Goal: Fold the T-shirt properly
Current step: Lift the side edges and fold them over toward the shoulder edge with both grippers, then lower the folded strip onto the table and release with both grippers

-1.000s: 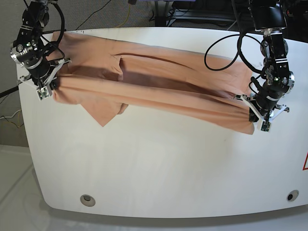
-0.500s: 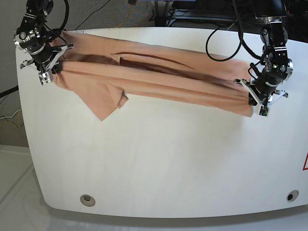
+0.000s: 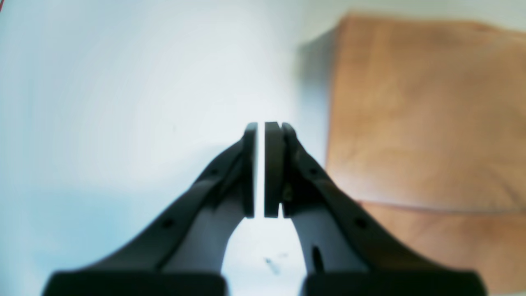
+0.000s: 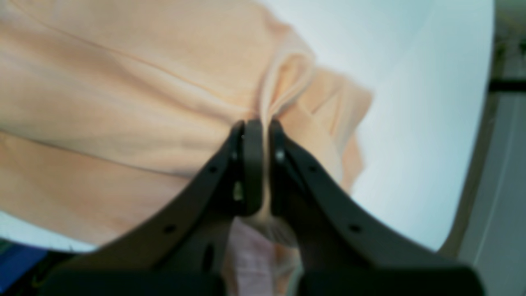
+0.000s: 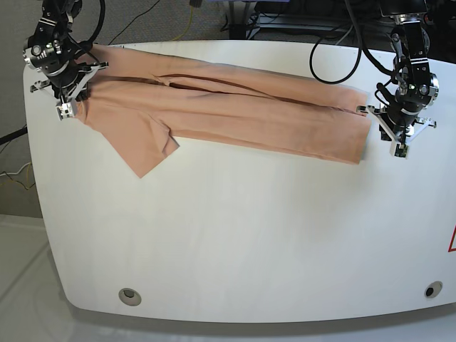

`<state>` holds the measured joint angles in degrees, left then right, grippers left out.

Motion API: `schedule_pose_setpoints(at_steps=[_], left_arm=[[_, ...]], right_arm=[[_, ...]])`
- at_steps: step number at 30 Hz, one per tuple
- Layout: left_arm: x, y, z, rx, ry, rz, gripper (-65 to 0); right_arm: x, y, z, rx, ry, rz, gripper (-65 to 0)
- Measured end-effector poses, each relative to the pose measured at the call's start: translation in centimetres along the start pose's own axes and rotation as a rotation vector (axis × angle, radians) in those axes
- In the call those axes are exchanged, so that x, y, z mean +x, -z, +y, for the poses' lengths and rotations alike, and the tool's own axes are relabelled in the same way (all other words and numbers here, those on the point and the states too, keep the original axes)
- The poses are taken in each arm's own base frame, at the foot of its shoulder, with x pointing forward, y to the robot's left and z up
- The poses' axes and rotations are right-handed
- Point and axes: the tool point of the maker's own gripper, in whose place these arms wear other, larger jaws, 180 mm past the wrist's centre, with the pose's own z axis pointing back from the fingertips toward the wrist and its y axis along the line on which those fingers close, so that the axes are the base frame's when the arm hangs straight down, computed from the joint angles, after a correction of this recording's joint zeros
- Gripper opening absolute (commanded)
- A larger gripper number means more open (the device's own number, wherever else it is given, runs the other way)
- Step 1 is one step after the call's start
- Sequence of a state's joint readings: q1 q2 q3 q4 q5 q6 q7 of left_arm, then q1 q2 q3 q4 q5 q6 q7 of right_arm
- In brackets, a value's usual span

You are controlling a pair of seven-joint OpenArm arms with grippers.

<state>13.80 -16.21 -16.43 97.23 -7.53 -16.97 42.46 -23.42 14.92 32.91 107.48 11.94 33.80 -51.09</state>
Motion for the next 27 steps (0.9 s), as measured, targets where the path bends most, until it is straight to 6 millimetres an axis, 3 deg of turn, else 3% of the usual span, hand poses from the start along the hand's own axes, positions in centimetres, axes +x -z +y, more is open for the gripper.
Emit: schedule_pose_setpoints(at_steps=[17, 20, 27], left_arm=[[-1.0, 0.1, -0.9, -0.017, -0.016, 0.017, -63.6], [-0.9, 0.1, -0.9, -0.017, -0.016, 0.017, -63.6], [-0.9, 0.1, -0.9, -0.017, -0.015, 0.017, -63.4]], right_arm=[[-2.0, 1.8, 0.0, 0.028, 0.061, 0.057, -63.0], [-2.0, 1.9, 0.0, 0.029, 0.067, 0.058, -52.8], [-2.1, 2.1, 0.0, 0.029, 0.074, 0.061, -8.1]])
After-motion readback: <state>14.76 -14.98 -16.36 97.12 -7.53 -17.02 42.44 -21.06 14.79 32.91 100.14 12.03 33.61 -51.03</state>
